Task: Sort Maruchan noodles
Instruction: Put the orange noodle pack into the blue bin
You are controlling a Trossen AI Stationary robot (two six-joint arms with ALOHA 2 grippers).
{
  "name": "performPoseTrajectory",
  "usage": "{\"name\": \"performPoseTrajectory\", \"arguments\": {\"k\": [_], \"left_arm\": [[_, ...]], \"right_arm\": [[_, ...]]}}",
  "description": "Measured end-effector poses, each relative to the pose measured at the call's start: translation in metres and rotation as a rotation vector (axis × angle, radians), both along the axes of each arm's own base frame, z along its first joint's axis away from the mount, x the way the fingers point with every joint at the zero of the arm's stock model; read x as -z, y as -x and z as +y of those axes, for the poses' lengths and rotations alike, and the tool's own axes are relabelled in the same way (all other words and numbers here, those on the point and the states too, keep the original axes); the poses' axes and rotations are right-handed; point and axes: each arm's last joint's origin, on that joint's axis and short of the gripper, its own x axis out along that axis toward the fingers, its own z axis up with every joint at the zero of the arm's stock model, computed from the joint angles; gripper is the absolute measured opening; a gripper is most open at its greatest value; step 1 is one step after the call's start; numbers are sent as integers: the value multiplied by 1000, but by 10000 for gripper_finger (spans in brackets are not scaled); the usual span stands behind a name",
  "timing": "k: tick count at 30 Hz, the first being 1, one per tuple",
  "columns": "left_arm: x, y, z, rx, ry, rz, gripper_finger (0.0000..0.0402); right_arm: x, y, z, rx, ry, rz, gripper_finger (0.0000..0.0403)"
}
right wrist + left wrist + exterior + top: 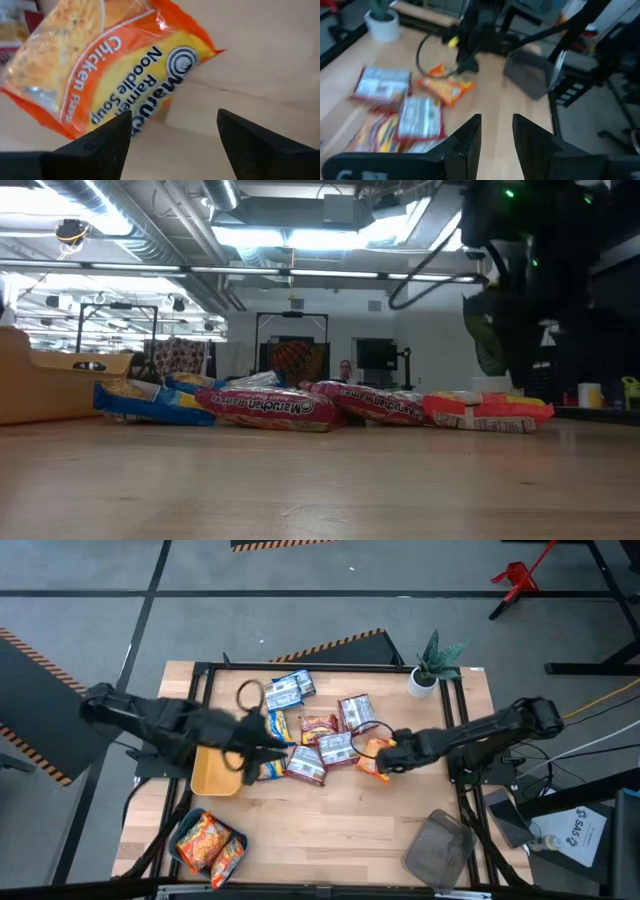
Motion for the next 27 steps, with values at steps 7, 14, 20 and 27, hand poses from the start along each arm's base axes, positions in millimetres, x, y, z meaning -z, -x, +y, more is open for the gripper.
{"name": "performPoseTrajectory", "arguments": {"k": [7,14,20,27], "left_arm": [[5,-31,41,49,44,-37,107],[21,-50,68,77,111,23,107],[31,-59,72,79,124,63,107],[33,-61,72,84,116,71,107]], "right_arm": [[20,1,-4,114,55,-189,278],[31,11,-13,309,144,-218,278],[46,8,-13,376,116,-426,278],[64,16,-17,444,137,-619,278]]}}
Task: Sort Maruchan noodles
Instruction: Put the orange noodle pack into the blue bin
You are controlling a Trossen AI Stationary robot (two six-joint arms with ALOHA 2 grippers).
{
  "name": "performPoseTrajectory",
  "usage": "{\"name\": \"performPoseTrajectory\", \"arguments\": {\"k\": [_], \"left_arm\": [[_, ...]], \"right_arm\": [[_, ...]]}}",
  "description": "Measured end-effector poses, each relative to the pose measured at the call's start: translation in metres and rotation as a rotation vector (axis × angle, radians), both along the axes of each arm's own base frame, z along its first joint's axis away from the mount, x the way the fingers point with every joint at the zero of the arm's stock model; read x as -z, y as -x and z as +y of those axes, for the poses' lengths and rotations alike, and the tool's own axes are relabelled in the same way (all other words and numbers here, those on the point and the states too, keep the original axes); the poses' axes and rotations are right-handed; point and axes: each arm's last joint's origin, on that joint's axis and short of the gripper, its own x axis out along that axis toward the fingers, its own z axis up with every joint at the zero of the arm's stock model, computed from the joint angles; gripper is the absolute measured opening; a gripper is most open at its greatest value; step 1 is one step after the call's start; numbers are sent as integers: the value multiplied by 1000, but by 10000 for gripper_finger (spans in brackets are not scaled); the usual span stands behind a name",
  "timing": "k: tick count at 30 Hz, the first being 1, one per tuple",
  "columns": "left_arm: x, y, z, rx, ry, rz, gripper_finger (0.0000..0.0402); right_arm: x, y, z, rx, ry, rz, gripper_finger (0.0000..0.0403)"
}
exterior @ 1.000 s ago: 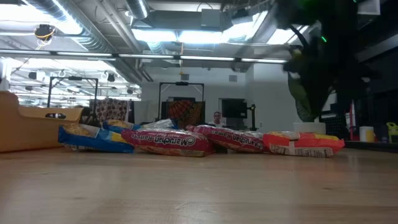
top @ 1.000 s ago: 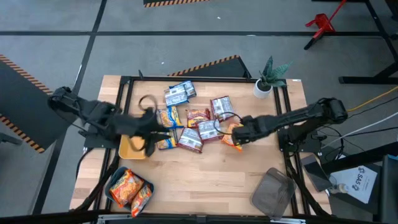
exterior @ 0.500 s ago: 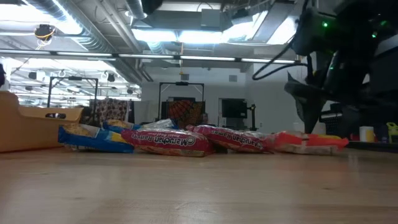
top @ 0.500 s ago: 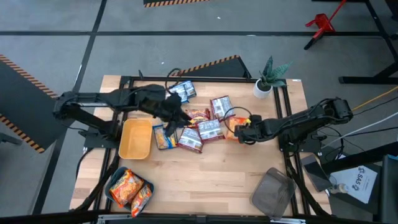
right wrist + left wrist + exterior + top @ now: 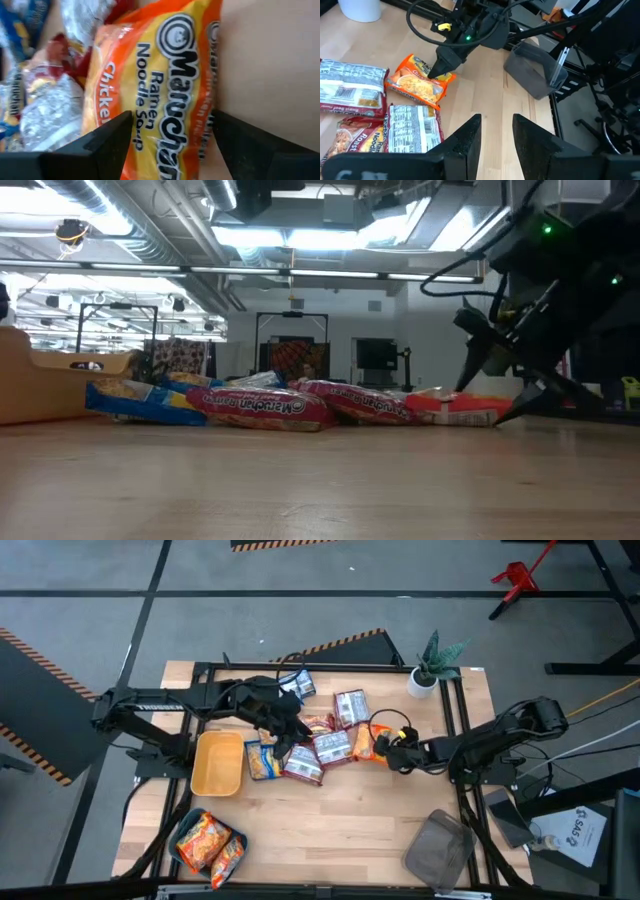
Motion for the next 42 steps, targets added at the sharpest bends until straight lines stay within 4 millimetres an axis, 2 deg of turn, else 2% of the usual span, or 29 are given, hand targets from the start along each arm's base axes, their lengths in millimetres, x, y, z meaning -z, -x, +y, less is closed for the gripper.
{"name": "performPoseTrajectory", "arguments": {"k": [4,8,12,20,22,29,38,42], "left_arm": [[0,0,0,3,-5,-1,107],[0,0,0,3,-6,-1,107],[0,0,0,3,-6,-1,107],[-3,3,-1,-2,13,-4,107],[-5,6,-2,17,46,-16,107],[-22,26,-10,88,177,-47,103],[-46,67,-36,53,188,-106,101],[-49,81,-48,15,159,-97,101]], "right_arm": [[-1,-3,-1,11,45,-51,273],[-2,-4,-1,9,43,-66,240],[-4,-7,0,-10,23,-95,181],[-8,-11,2,-42,5,-138,34],[-10,-14,2,-51,8,-170,9],[-36,-37,6,-135,43,-253,1],[-101,-77,13,-299,164,-369,0],[-125,-86,21,-374,230,-314,0]]}}
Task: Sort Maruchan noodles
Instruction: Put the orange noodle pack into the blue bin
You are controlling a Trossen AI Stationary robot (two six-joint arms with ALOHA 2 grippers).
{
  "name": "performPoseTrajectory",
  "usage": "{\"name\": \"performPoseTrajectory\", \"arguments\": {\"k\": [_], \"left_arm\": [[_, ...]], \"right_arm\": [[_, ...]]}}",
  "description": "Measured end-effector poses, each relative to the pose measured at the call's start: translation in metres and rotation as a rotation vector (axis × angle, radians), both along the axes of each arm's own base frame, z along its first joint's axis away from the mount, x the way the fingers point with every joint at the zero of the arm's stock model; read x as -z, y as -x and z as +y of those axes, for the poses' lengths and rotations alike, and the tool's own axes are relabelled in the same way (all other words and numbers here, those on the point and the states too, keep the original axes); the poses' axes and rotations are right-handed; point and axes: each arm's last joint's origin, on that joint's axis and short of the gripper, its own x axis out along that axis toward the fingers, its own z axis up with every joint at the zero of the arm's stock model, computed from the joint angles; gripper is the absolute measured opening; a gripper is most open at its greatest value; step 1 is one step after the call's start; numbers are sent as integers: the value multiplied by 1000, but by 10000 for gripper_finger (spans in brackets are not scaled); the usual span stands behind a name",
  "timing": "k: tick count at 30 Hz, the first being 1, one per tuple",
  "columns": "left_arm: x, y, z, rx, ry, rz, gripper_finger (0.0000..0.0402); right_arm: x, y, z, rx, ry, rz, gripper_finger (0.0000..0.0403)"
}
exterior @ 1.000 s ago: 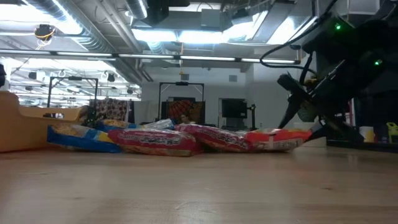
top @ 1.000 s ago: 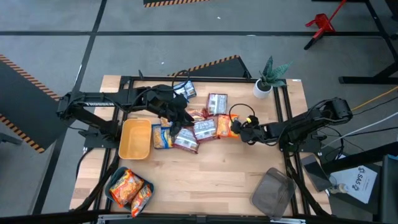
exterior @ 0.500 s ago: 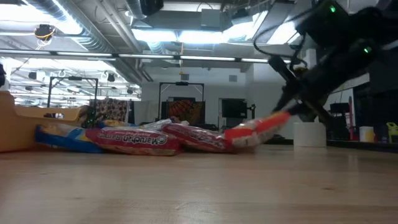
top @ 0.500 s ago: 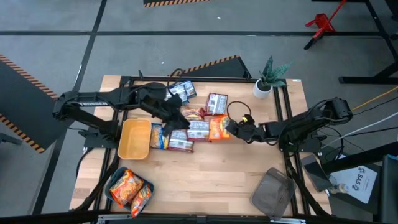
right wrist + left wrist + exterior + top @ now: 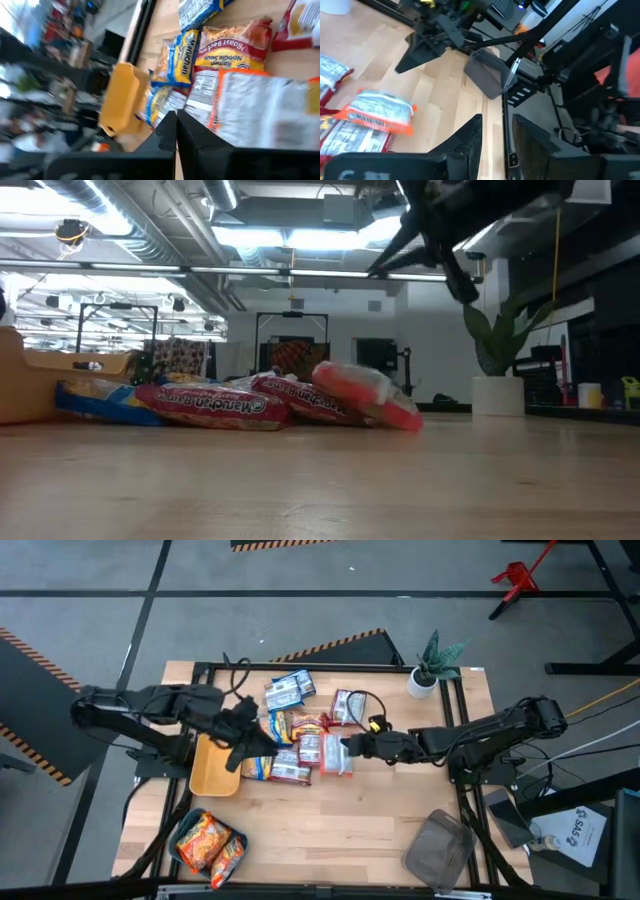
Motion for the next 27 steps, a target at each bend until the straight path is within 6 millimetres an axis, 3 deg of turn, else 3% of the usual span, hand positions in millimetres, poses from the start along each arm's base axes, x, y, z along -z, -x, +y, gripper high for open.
{"name": "performPoseTrajectory", "arguments": {"k": [7,10,17,22,27], "left_arm": [[0,9,-20,-4,-54,6,101],[1,9,-27,8,-61,9,101],[2,10,-35,20,-53,16,101],[2,12,-40,35,-38,20,101],[4,14,-43,12,-66,33,101]], "right_arm": [[-21,-10,21,-249,209,155,22],[-21,-29,38,-424,288,175,69],[7,-75,79,-742,656,414,201],[15,-81,84,-696,827,836,245],[5,-82,88,-573,804,843,263]]}}
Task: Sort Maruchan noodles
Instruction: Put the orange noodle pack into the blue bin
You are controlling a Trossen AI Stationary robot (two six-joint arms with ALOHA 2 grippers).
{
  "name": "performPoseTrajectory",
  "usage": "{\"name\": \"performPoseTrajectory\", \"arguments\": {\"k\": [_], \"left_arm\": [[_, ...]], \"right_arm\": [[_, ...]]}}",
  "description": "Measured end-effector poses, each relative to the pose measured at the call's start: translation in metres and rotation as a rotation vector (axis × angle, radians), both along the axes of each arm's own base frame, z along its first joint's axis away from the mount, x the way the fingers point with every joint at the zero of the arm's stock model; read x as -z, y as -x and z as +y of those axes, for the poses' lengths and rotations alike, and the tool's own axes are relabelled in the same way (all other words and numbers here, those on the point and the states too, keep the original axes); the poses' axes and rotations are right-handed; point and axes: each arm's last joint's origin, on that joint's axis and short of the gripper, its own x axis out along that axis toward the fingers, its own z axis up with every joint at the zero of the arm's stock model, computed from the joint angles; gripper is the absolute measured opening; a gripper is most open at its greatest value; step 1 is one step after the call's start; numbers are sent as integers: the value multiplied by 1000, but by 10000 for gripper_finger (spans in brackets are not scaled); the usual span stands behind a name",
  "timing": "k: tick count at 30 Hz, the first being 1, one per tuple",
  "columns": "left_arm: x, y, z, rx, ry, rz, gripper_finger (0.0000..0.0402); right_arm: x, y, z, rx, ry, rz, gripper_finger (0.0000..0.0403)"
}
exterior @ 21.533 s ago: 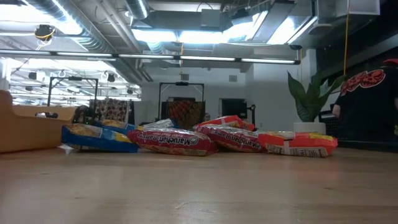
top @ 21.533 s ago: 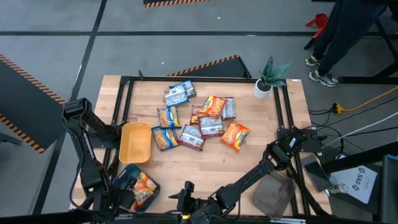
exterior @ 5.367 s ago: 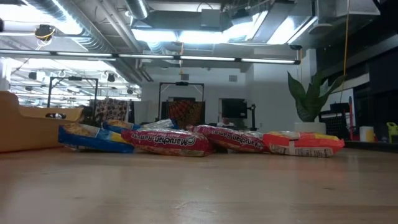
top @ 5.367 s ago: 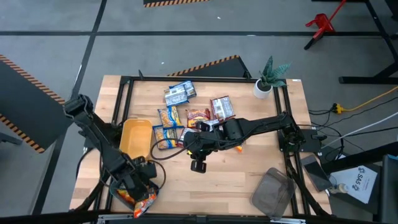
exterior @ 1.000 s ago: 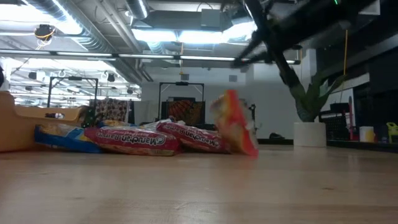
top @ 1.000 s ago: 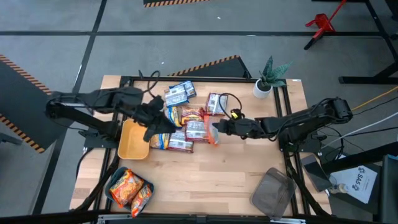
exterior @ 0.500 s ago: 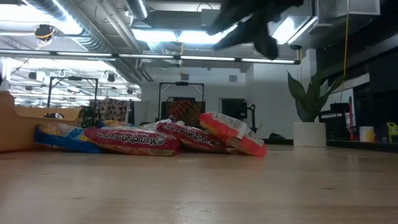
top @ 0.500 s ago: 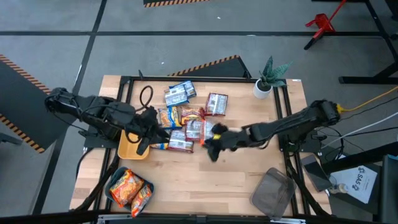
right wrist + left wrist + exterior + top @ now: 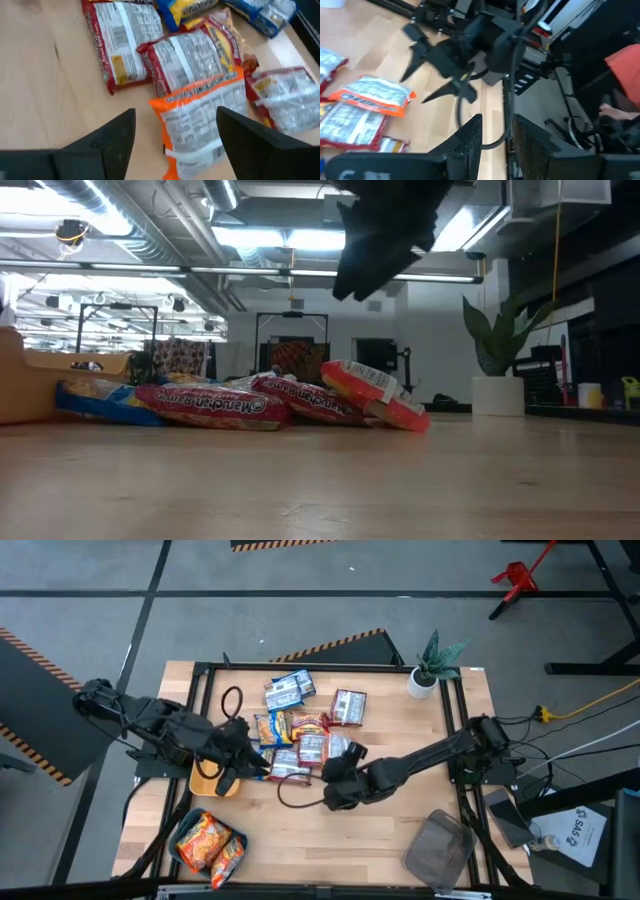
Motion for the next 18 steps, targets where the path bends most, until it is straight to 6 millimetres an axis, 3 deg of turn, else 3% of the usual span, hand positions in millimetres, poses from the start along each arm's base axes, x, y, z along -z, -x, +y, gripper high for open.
{"name": "performPoseTrajectory", "arguments": {"k": [6,18], "left_arm": [[2,2,-2,-28,-35,10,101],[2,3,-3,-56,-57,9,101]], "right_arm": [[31,4,5,47,-5,50,264],[91,-14,-1,124,120,73,264]]}}
